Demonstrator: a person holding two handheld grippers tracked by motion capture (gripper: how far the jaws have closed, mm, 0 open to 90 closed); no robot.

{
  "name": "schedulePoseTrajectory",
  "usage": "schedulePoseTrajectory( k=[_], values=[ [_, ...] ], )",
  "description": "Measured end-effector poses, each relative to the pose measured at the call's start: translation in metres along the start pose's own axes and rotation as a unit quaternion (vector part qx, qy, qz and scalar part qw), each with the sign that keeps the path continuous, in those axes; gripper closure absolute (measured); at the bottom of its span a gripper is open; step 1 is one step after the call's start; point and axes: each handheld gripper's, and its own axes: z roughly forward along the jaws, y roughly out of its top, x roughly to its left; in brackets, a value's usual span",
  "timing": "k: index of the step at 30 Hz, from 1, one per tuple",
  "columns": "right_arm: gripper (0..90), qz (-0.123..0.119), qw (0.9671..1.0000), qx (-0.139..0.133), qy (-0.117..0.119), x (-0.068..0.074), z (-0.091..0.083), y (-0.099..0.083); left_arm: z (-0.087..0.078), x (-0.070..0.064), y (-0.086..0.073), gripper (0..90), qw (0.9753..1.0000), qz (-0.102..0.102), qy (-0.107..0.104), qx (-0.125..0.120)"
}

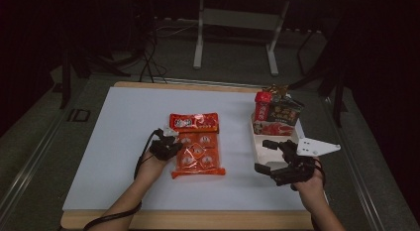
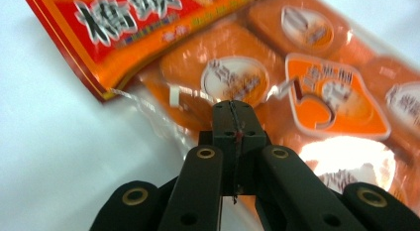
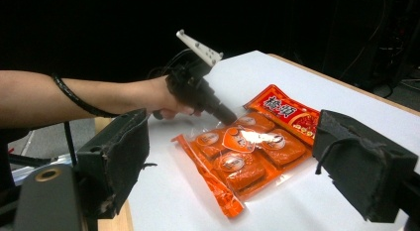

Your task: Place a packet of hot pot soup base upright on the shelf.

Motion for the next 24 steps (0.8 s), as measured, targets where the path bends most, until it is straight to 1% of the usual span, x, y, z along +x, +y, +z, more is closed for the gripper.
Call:
schedulePoseTrajectory(
  k=[2,3,5,6,11,12,13,14,17,18,20,23,24],
  values=[
    [14.4,-0.001,1.0,0.001,0.0,0.0,0.0,0.0,0.0,0.0,0.006,90.0,0.9999,0.002,0.007,-0.01],
    [14.4,0.0,1.0,0.001,0.0,0.0,0.0,0.0,0.0,0.001,0.009,90.0,0.9999,0.001,0.006,-0.013],
    [14.4,0.001,1.0,0.001,0.0,0.0,0.0,-0.001,0.003,0.002,0.015,90.0,0.9998,0.0,0.011,-0.017],
    [14.4,0.001,1.0,0.0,0.0,-0.001,-0.001,-0.001,0.006,0.003,0.018,90.0,0.9998,-0.002,0.01,-0.016],
    [14.4,0.002,1.0,-0.004,-0.001,-0.001,-0.003,-0.002,0.017,0.01,0.027,90.0,0.9994,-0.009,0.032,-0.009],
    [14.4,0.002,1.0,-0.004,-0.001,-0.001,-0.004,-0.002,0.019,0.012,0.028,90.0,0.9995,-0.014,0.027,-0.013],
    [14.4,0.003,1.0,-0.004,-0.001,-0.002,-0.004,-0.002,0.021,0.014,0.03,90.0,0.9993,-0.019,0.029,-0.011],
    [14.4,0.003,1.0,-0.004,0.0,-0.002,-0.004,-0.002,0.023,0.015,0.031,90.0,0.9992,-0.018,0.033,-0.01],
    [14.4,0.002,1.0,-0.002,0.0,-0.002,-0.003,-0.003,0.028,0.017,0.034,90.0,0.9992,-0.023,0.029,-0.014],
    [14.4,0.003,1.0,-0.001,0.0,-0.002,-0.002,-0.004,0.029,0.017,0.036,90.0,0.9992,-0.021,0.032,-0.013],
    [14.4,0.002,1.0,0.001,0.001,-0.002,-0.001,-0.004,0.032,0.017,0.04,90.0,0.9991,-0.011,0.041,-0.005],
    [14.4,-0.001,1.0,0.006,0.002,-0.001,0.001,-0.005,0.037,0.019,0.043,90.0,0.9989,-0.01,0.047,0.0],
    [14.4,-0.003,1.0,0.006,0.003,0.0,0.001,-0.005,0.038,0.02,0.043,90.0,0.999,-0.015,0.042,-0.003]
  ],
)
